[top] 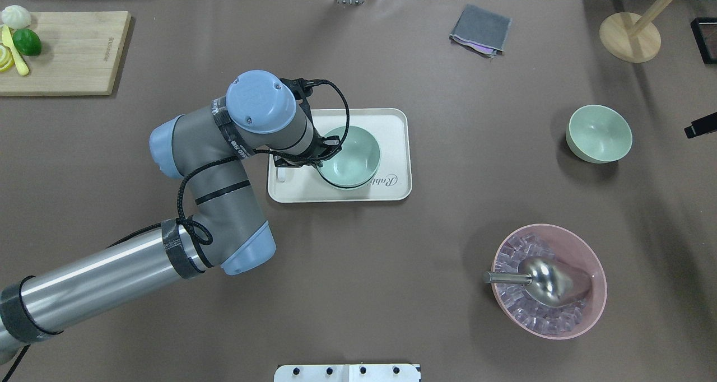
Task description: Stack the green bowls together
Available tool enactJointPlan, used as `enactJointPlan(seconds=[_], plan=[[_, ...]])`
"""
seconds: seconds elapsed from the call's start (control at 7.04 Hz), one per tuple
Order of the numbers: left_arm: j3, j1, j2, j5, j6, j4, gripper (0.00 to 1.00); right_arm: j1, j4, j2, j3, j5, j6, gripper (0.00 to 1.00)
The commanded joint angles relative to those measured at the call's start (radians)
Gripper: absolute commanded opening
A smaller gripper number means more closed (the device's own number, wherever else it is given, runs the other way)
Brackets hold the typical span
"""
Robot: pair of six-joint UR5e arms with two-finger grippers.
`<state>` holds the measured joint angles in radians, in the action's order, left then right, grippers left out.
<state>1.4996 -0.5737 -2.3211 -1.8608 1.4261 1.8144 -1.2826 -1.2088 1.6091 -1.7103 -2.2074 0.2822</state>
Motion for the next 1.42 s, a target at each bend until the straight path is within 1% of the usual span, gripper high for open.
enactJointPlan(seconds=[0.0, 0.28, 0.43, 0.57, 0.71, 0.85, 0.99, 1.14, 1.28], plan=[[-0.001, 0.0, 0.0, 0.0, -0.001, 0.0, 0.0, -0.001, 0.0, 0.0, 0.0, 0.0, 0.0, 1.0], [0.002, 0.0, 0.0, -0.001, -0.003, 0.002, 0.0, -0.001, 0.0, 0.0, 0.0, 0.0, 0.0, 1.0], [0.004, 0.0, 0.0, -0.001, -0.006, 0.003, 0.03, 0.0, 0.0, 0.0, 0.0, -0.002, 0.0, 1.0], [0.005, 0.0, 0.0, -0.001, -0.007, 0.003, 0.14, -0.001, 0.0, 0.0, 0.0, -0.002, 0.0, 1.0], [0.004, 0.0, 0.0, -0.001, -0.007, 0.016, 0.35, 0.0, 0.0, -0.002, 0.0, -0.003, 0.0, 1.0], [0.007, 0.0, 0.0, -0.001, -0.007, 0.016, 0.49, -0.001, 0.0, -0.002, 0.001, -0.008, 0.0, 1.0], [0.01, 0.0, 0.0, -0.001, -0.009, 0.016, 0.66, -0.001, 0.0, 0.0, 0.0, -0.009, 0.0, 1.0], [0.019, -0.001, -0.001, -0.001, -0.01, 0.016, 0.99, 0.0, 0.0, -0.002, 0.001, -0.009, 0.0, 1.0], [0.072, -0.011, 0.009, -0.005, -0.012, 0.007, 0.99, 0.0, 0.0, -0.002, 0.001, -0.018, 0.0, 1.0]])
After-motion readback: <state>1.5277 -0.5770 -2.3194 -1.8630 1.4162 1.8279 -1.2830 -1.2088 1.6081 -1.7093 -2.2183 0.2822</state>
